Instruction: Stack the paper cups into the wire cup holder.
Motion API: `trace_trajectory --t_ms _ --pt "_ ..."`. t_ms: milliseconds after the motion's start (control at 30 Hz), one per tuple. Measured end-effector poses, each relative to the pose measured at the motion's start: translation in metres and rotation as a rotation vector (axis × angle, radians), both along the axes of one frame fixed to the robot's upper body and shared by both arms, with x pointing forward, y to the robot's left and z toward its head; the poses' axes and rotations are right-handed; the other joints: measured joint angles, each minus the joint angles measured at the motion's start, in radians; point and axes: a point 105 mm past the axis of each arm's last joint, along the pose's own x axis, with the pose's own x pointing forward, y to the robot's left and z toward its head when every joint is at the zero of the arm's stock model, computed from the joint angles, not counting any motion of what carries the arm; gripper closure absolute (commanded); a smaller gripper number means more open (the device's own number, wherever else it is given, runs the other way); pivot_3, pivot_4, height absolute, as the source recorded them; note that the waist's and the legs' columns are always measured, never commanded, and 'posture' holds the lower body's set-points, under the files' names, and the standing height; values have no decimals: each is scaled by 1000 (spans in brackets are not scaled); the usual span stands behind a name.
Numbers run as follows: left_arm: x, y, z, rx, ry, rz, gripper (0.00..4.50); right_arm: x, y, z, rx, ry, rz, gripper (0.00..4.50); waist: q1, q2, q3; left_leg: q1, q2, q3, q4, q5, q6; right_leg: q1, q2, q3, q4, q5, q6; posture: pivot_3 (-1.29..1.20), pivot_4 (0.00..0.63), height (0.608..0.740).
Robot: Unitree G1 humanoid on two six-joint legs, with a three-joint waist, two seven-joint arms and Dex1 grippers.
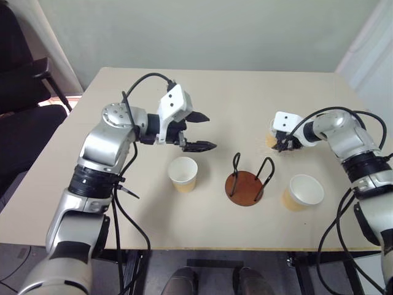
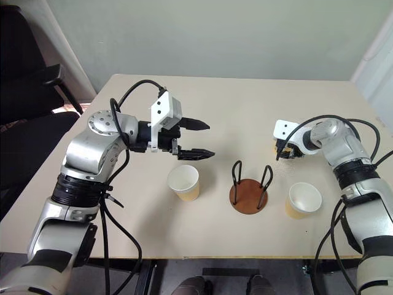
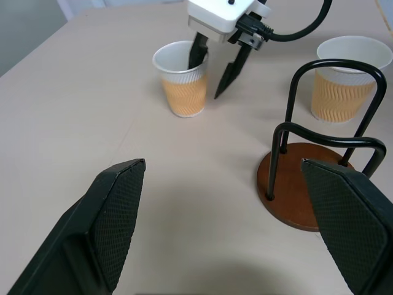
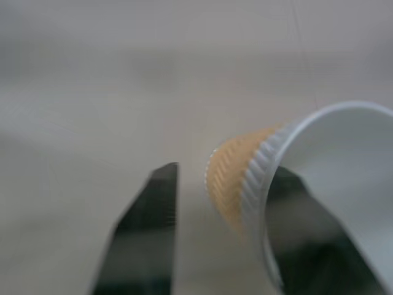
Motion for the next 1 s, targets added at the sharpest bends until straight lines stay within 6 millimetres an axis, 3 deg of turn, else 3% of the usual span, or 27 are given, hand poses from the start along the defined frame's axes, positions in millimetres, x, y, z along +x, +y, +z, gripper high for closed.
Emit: trace_trajectory --t_ms 100,200,300,433,533,633,800,1000 --pt "0 2 -1 8 2 2 146 -2 1 1 2 11 11 4470 0 0 0 0 0 0 0 0 0 0 0 0 0 0 0 0 150 740" --pt "-2 1 -3 22 11 -15 146 -7 4 10 9 20 44 4470 1 0 0 0 0 0 0 0 -1 0 0 0 0 0 0 0 150 740" --pt "-4 1 -5 33 20 -32 146 -19 6 31 33 9 78 4470 1 0 0 -1 0 0 0 0 -1 0 0 0 0 0 -1 0 150 740" --pt "-15 2 -13 50 43 -83 146 -51 18 72 41 -20 164 4470 -1 0 0 -1 0 0 -1 -1 -2 0 1 0 0 0 -1 0 150 740" --pt "-23 2 -18 55 49 -129 146 -89 45 104 41 -56 295 4470 -3 0 0 -1 1 0 -1 -1 -3 0 2 0 0 -1 -2 0 150 740" --pt "-24 4 -19 64 43 -136 146 -124 71 121 29 -72 422 4470 -5 0 0 0 1 -1 0 -1 -3 1 2 0 -2 -2 -3 0 150 740" --pt "-25 5 -19 71 29 -145 146 -153 92 125 -31 -76 528 4470 -5 0 0 2 1 -2 1 3 -2 1 1 0 0 -1 -5 0 150 740" --pt "-25 5 -19 71 28 -143 146 -151 94 107 -118 -38 559 4470 -7 0 0 3 1 -2 0 7 -2 1 1 -1 2 2 -7 0 150 740"
